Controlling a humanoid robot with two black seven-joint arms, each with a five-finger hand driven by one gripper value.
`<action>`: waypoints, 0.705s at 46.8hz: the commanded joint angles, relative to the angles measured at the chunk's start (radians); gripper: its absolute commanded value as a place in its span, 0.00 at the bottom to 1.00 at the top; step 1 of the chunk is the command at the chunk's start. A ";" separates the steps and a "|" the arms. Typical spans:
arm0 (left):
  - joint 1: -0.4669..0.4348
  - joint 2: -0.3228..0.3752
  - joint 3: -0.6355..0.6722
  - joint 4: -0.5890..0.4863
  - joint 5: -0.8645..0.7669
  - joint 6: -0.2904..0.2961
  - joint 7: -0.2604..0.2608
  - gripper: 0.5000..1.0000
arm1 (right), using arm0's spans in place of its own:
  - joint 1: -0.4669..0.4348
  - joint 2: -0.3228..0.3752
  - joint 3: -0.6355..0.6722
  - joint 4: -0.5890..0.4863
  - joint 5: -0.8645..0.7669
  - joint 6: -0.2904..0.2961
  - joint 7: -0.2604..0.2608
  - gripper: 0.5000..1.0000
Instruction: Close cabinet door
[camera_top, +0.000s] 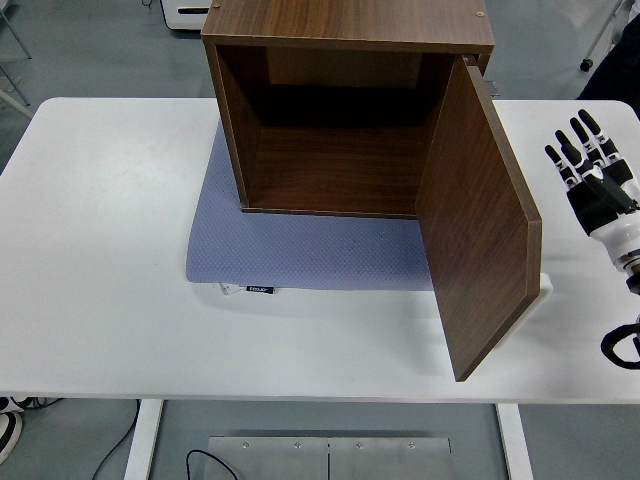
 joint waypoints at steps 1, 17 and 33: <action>0.001 0.000 0.001 -0.003 -0.007 -0.001 0.000 1.00 | 0.000 0.000 0.000 0.000 0.000 0.000 0.000 1.00; 0.015 0.000 -0.004 0.002 -0.009 0.011 -0.001 1.00 | 0.000 0.001 0.000 0.000 0.000 0.000 0.002 1.00; 0.012 0.000 -0.004 0.002 -0.007 0.011 -0.001 1.00 | 0.003 -0.008 0.002 0.000 0.000 0.000 0.002 1.00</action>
